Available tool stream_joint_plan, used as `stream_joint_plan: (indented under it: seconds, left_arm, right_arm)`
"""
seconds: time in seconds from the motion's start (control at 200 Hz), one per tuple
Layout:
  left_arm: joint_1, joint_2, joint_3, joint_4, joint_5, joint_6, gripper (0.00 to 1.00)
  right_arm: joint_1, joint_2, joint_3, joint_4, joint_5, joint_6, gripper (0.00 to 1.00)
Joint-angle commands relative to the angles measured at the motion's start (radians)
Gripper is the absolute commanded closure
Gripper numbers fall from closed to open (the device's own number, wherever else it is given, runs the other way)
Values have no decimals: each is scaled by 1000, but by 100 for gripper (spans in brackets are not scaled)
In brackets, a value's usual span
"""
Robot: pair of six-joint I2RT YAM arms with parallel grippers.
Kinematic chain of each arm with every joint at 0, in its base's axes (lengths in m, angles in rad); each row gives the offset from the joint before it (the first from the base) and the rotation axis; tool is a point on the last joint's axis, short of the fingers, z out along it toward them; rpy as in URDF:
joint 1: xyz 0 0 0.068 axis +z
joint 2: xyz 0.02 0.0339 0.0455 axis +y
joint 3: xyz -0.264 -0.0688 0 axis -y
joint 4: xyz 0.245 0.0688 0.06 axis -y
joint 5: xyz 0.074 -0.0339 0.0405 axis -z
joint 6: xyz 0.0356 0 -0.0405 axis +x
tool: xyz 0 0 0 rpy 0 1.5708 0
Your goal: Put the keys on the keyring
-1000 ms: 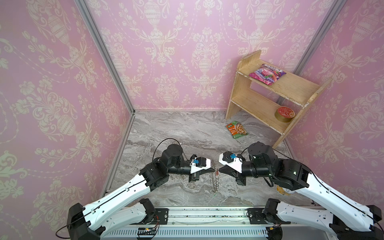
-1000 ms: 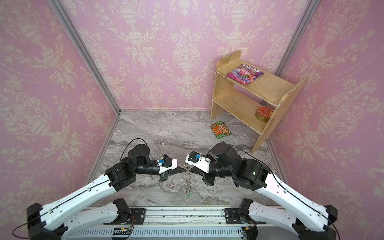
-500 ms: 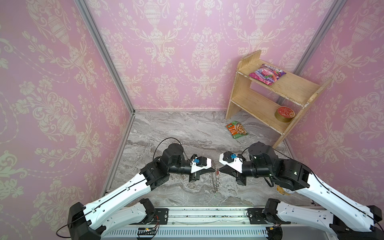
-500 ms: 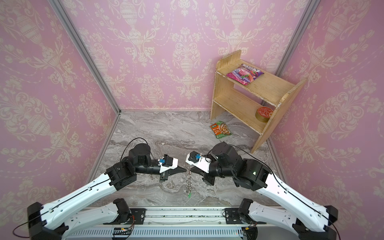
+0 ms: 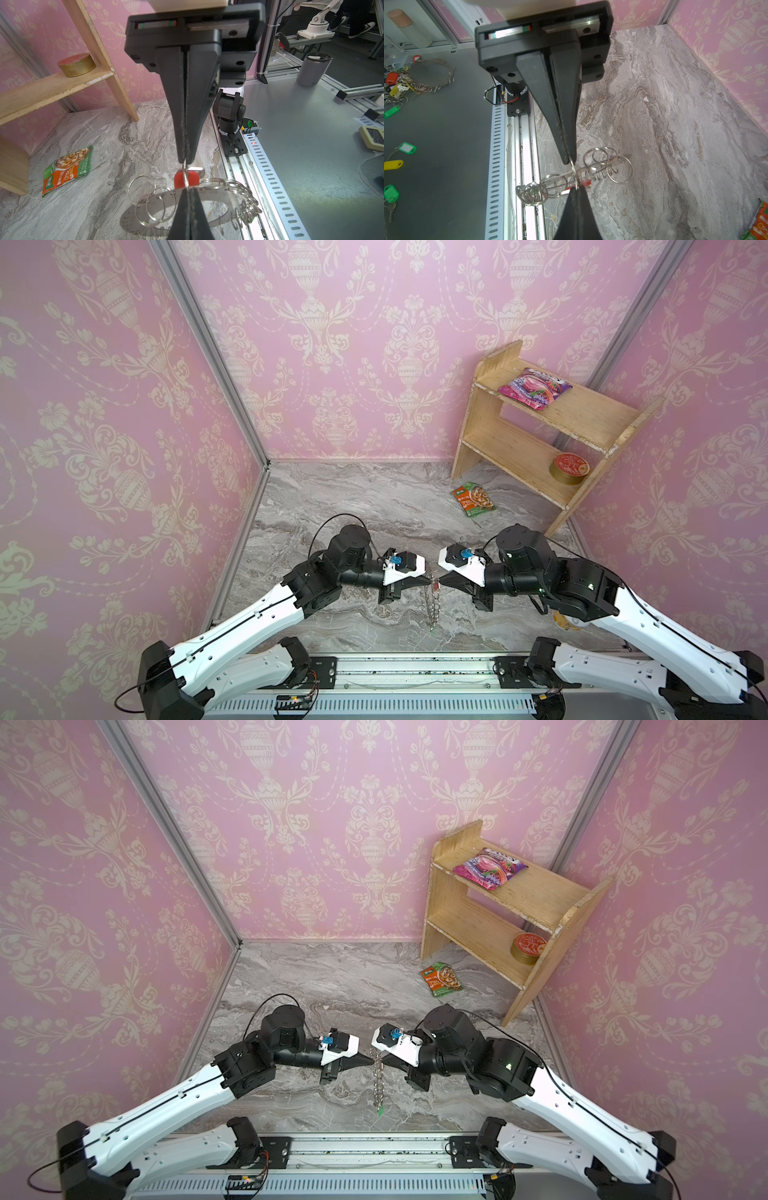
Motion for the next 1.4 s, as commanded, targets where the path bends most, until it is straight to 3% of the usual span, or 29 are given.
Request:
stream_joint_plan:
  seconds: [0.0, 1.391]
  left_arm:
    - [3, 9, 20, -57, 53, 16, 100]
    - [-3, 47, 42, -90, 89, 13, 100]
  right_arm:
    - [0, -21, 29, 73, 17, -6, 100]
    - [0, -32, 20, 126, 1, -3, 100]
